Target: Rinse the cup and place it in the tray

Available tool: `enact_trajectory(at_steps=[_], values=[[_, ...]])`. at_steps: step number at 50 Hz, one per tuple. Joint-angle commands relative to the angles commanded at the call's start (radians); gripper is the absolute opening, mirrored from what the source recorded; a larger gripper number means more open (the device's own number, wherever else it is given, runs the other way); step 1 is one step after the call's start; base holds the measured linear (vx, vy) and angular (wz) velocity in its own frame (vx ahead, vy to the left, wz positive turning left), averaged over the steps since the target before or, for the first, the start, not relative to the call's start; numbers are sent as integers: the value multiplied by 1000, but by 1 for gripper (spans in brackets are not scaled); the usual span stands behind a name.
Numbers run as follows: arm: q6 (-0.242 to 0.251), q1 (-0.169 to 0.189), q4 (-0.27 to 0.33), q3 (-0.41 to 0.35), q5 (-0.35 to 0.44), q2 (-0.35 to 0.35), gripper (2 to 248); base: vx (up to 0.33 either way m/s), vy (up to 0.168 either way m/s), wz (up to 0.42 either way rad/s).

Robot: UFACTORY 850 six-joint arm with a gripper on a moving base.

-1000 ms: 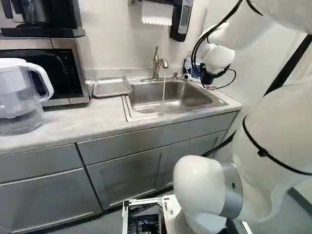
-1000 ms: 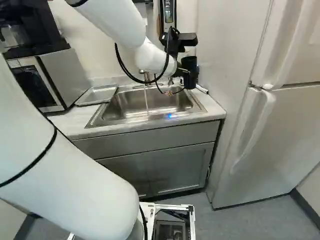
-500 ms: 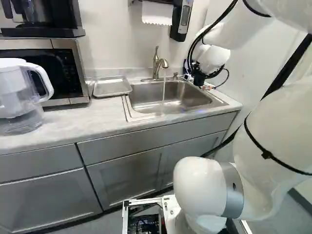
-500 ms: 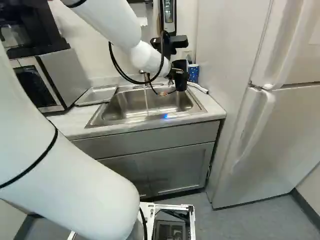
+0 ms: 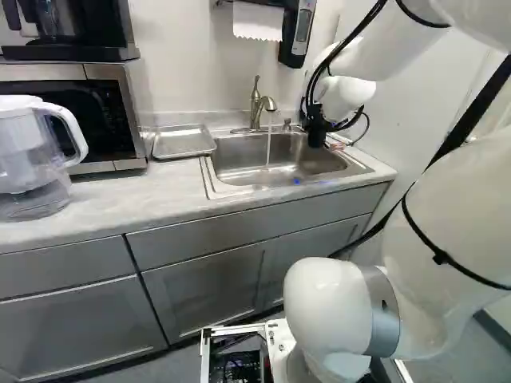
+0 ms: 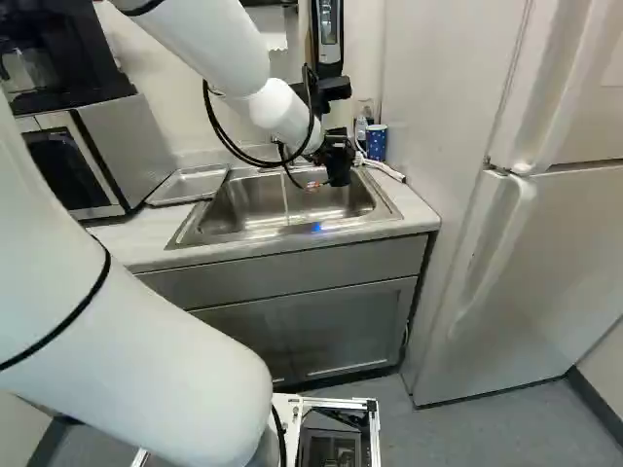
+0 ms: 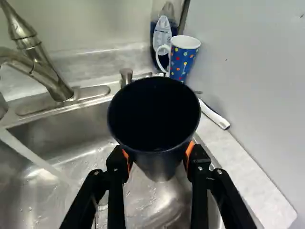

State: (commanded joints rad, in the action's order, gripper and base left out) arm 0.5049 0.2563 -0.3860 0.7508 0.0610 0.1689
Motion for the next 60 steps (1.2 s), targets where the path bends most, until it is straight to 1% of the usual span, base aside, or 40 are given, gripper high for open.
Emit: enact_trajectory(at_steps=[3,7,24,34,48,60], values=[[-11,0,15,0,-19,0,123,0,0,0],[-40,0,35,0,-44,0,123,0,0,0],[-210,-8,123,-3,-138,3,123,0,0,0],[-316,-33,174,-2,-187,3,123,0,0,0],[-463,-81,251,11,-237,-12,123,0,0,0],[-463,-127,321,32,-277,-35,123,0,0,0]])
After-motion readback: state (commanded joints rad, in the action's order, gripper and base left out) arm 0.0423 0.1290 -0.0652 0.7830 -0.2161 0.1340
